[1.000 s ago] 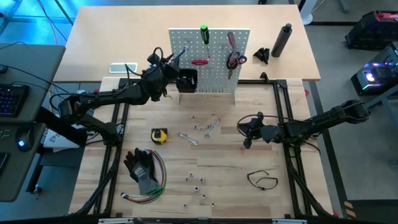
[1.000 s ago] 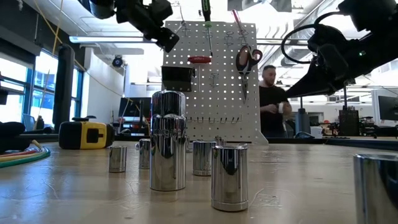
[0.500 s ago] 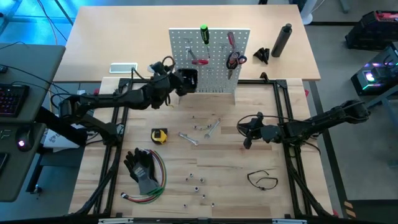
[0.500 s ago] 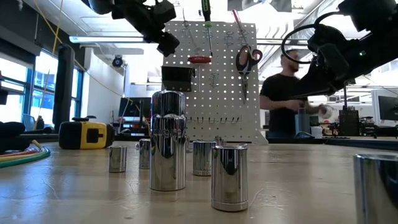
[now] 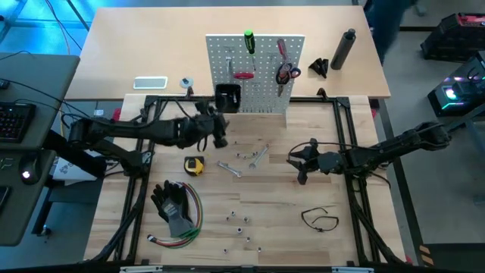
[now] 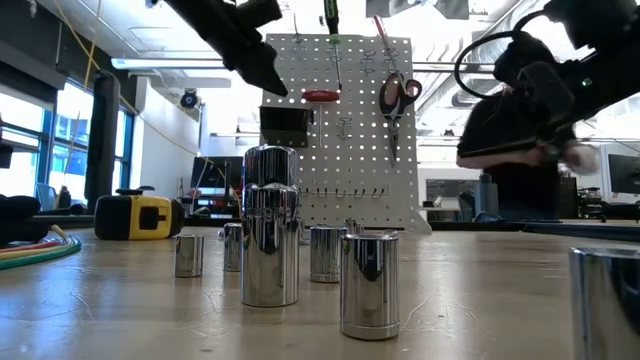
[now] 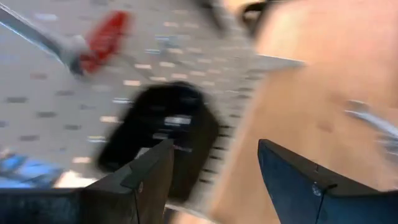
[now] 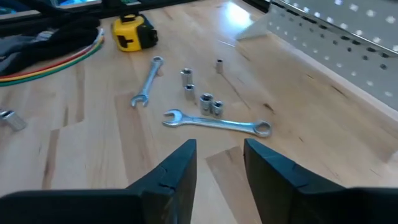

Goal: Hang tools onto peg board
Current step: Hang the left silver wrench on the white peg board

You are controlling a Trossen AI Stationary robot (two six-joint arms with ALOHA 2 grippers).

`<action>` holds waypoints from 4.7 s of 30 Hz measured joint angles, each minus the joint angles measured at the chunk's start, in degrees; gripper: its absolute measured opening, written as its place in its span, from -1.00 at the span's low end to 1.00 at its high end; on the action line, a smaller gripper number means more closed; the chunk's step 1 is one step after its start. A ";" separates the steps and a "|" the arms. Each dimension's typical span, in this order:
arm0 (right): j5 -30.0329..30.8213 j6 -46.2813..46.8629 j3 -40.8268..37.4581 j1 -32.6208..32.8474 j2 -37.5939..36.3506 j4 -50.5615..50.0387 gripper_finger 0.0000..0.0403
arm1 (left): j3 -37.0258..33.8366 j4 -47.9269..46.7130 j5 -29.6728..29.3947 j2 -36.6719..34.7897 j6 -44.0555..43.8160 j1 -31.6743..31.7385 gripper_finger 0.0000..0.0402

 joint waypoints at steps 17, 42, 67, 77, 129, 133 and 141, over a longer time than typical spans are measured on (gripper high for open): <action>-15.41 -7.27 0.28 -3.76 25.02 34.02 -0.34 | -9.35 -11.85 21.92 0.07 -11.45 -8.89 0.13; -25.24 -13.71 32.51 -7.69 54.74 24.00 -0.34 | -26.45 10.06 36.53 4.90 -6.56 0.20 -0.76; -21.17 -16.88 34.88 -11.99 55.98 16.59 -0.34 | -26.25 18.07 38.14 14.17 -3.38 1.13 -1.00; -30.79 -18.86 35.18 -17.24 57.67 15.76 -0.34 | -26.34 18.14 38.12 14.21 -3.51 1.13 -1.00; -29.80 -30.61 46.76 -13.25 57.99 -4.89 -0.09 | -26.43 19.68 39.14 14.32 -3.90 1.13 -1.00; -29.89 -30.20 46.80 -13.39 59.57 -4.75 -0.09 | -26.43 19.58 38.75 14.25 -3.90 1.11 -1.00; -27.29 -26.72 46.97 -13.75 61.62 -4.10 -0.09 | -26.58 18.45 36.67 9.26 -3.09 1.13 -1.00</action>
